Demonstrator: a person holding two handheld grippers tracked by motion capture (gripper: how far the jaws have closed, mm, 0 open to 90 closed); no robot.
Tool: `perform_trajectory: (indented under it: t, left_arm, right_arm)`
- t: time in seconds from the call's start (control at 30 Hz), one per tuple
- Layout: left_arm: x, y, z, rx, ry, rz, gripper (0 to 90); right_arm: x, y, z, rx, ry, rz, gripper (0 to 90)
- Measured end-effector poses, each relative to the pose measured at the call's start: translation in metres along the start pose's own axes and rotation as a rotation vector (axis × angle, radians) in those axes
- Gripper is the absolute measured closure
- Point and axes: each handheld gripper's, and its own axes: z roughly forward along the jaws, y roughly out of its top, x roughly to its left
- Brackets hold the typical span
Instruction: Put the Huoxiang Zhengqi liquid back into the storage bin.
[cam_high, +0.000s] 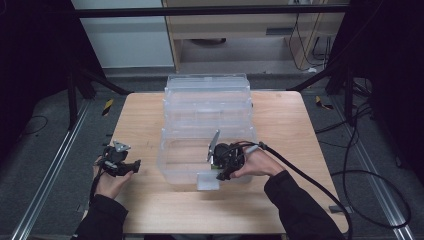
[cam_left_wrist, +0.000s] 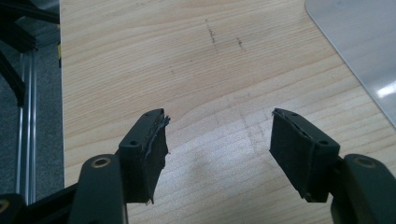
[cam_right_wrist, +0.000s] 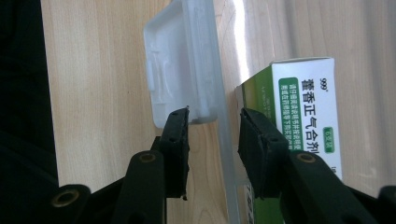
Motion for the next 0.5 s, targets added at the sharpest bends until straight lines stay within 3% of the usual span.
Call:
perform_trajectory:
  t: [0.5]
  left_arm:
    - [-0.0007, 0.0062, -0.0101, -0.033, -0.007, 0.013, 35.5]
  right_arm:
    - [0.0031, 0.0011, 0.0065, 0.012, 0.005, -0.007, 65.9]
